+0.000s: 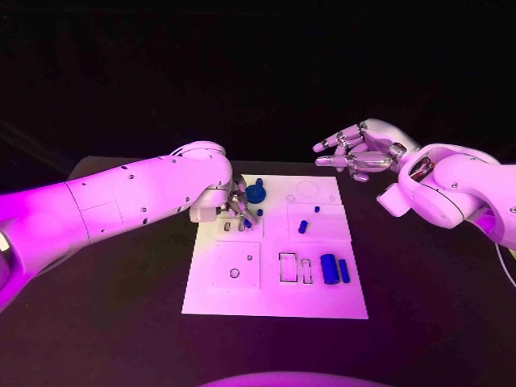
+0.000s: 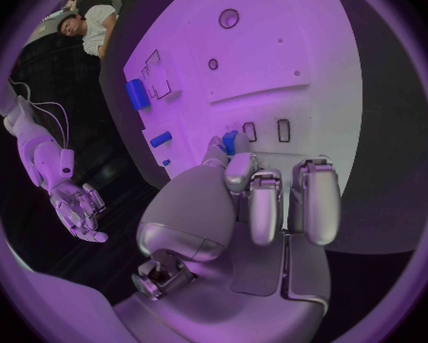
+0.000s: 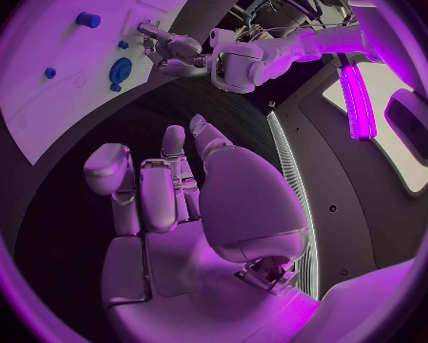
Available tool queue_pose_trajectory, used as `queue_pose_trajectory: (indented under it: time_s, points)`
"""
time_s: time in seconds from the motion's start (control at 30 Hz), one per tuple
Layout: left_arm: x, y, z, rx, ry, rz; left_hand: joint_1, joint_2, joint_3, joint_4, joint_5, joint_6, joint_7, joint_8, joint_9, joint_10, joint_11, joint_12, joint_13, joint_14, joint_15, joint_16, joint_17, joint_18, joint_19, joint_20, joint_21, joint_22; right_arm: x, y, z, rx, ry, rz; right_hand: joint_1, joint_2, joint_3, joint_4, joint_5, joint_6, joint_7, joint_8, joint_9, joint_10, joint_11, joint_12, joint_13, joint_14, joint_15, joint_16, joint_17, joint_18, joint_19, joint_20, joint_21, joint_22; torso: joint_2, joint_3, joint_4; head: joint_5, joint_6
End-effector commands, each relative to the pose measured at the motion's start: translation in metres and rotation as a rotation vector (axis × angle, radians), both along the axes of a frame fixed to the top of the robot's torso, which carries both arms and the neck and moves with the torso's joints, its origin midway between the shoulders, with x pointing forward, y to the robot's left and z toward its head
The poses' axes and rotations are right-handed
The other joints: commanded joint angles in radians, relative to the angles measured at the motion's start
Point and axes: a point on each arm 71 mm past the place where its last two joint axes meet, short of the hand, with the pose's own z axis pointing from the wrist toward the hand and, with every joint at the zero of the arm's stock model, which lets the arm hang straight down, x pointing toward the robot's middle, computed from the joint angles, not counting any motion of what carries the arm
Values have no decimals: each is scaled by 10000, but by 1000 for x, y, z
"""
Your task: Assemble the parts on the task board
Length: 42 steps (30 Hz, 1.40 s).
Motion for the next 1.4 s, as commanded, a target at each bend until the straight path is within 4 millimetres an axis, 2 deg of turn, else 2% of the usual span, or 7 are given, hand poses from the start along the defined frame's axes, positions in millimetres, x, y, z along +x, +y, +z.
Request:
queue_pose_trajectory:
  time_s: [0.03, 0.1, 0.13, 0.23, 0.33, 0.6, 1.4]
  points:
    - [-2, 3, -5, 174, 379, 94, -352, -508, 2130, -1090, 475, 8, 47, -108, 30, -40, 3, -91, -29, 1069, -5, 24, 2631, -74, 338, -26, -74, 806, -1, 1, -1, -123, 106, 194, 106, -13, -40, -43, 34, 74, -21, 34, -17, -70, -13, -48, -28, 255, 43, -60, -20, 76, -58, -1, -40, -19, -3, 4, 4, 3, -6]
    - [-3, 4, -5, 35, 456, 164, -932, -1121, 3633, -1145, 675, 42, 107, -143, 123, -29, -7, -128, -50, 1069, 67, 24, 2631, -64, 335, -27, -95, 800, -1, 2, -2, -131, 129, 234, 97, -21, -51, -39, 32, 74, -21, 37, -17, -74, -10, -57, -38, 254, 43, -68, -27, 78, -62, -1, -47, -29, -2, 4, 6, 1, -5]
    - [-3, 4, -5, 5, 472, 182, -1031, -1248, 3901, -1162, 674, 38, 127, -144, 144, -24, -16, -129, -52, 1069, 37, 24, 2631, -67, 334, -5, -98, 799, -1, 2, -2, -131, 133, 247, 92, -24, -55, -38, 31, 74, -20, 37, -18, -76, -9, -62, -44, 255, 43, -68, -26, 78, -63, -1, -49, -31, -2, 5, 7, 5, -4]
    - [-4, 6, -5, -245, 576, 343, -2376, -2413, 6748, -1124, 664, 119, 157, 19, 470, 70, 100, -105, -48, 1069, 88, 24, 2631, -67, 343, -9, -111, 825, -2, 2, -2, -125, 169, 335, 43, -61, -113, -16, 37, 67, -19, 45, -23, -90, -4, -101, -90, 258, 47, -77, -23, 81, -76, -1, -74, -63, 0, 8, 12, 18, -11]
    - [-5, 9, -5, -488, 531, 510, -2879, -2713, 8022, -1277, 700, 100, 85, 183, 725, 84, 67, -139, -106, 1069, 44, 24, 2631, -66, 340, 37, -130, 823, -2, 3, -2, -119, 197, 377, 43, -61, -113, -16, 37, 67, -19, 45, -23, -91, -4, -101, -90, 258, 47, -77, -23, 81, -76, -1, -74, -63, -5, 11, 13, 36, 24]
    - [-4, 17, -1, -1384, 90, 1384, -3470, -3017, 8914, -1522, 1330, 141, 29, 412, 1037, 237, 30, -44, -37, 1069, -5, 24, 2631, -63, 339, 5, -155, 821, -2, 2, -4, -91, 287, 586, -46, -127, -250, 32, 139, 31, -17, 52, -36, -159, 2, -210, -209, 244, 54, -148, -84, 111, -177, 5, -193, -251, -2, 21, 11, 128, 8]
    - [-5, 27, -11, -369, -857, 876, -3549, -3043, 9022, -1575, 1384, 151, 20, 444, 1084, 186, 19, -135, -149, 1069, -17, 24, 2631, -58, 333, -5, -170, 805, -1, 0, -4, 246, 495, 486, -47, -87, -289, 56, 253, 28, -19, 69, -39, -191, 2, -263, -274, 244, 54, -166, -85, 128, -228, 7, -259, -351, -11, 2, 5, 267, -121]
